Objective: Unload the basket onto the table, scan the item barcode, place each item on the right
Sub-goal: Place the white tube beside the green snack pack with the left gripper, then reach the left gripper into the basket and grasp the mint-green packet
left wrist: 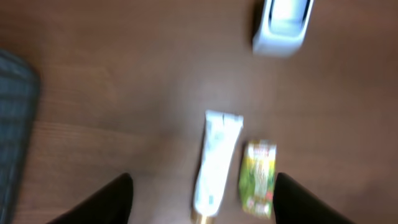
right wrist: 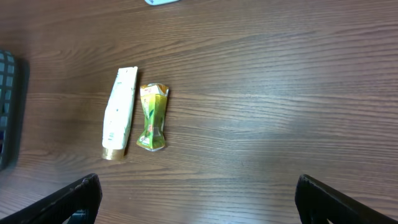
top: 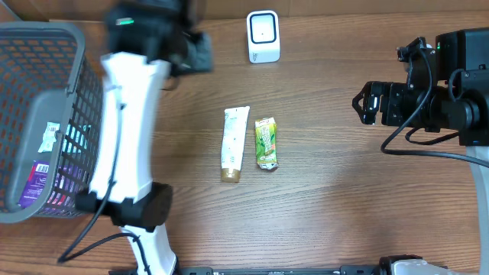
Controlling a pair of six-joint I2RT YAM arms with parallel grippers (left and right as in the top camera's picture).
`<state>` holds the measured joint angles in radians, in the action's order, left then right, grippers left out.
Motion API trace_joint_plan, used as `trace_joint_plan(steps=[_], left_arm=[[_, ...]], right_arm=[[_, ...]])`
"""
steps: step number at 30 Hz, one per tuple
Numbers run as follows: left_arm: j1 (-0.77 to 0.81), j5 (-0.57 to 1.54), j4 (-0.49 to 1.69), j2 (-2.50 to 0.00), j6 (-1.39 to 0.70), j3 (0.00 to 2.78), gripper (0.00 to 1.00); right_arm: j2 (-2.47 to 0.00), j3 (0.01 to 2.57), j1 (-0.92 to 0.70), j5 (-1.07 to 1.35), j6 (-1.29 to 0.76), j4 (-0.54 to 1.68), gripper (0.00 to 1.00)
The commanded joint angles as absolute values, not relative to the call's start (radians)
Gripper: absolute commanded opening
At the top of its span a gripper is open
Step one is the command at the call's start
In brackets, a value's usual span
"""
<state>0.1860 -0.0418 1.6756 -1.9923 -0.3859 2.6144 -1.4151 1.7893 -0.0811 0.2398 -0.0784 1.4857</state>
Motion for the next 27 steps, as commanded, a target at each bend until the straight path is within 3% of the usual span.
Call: trace_joint_plan(steps=[1, 8, 10, 14, 23, 27], left_arm=[[0.064, -0.075, 1.69, -1.929, -0.408, 2.693, 0.72], [-0.287, -0.078, 1.69, -1.863, -0.419, 2.63, 0.72], [-0.387, -0.076, 1.69, -1.86, -0.437, 2.583, 0.8], [-0.537, -0.079, 1.689, -1.86, -0.509, 2.438, 0.82], [-0.627, -0.076, 1.353, -1.863, -0.569, 2.003, 0.82], [-0.613, -0.081, 1.174, -1.867, -0.642, 1.842, 0.97]], right_arm=[[-1.411, 1.794, -0.087, 0.249, -0.073, 1.491, 1.0], [-1.411, 1.794, -0.087, 0.249, -0.073, 1.51, 1.0], [-1.411, 1.794, -0.087, 0.249, -0.074, 1.51, 1.0], [-1.411, 1.794, -0.087, 0.249, -0.074, 1.511, 1.0], [-1.411, 1.794, -0.087, 0.249, -0.074, 1.508, 1.0], [-1.411, 1.794, -0.087, 0.249, -0.074, 1.515, 1.0]])
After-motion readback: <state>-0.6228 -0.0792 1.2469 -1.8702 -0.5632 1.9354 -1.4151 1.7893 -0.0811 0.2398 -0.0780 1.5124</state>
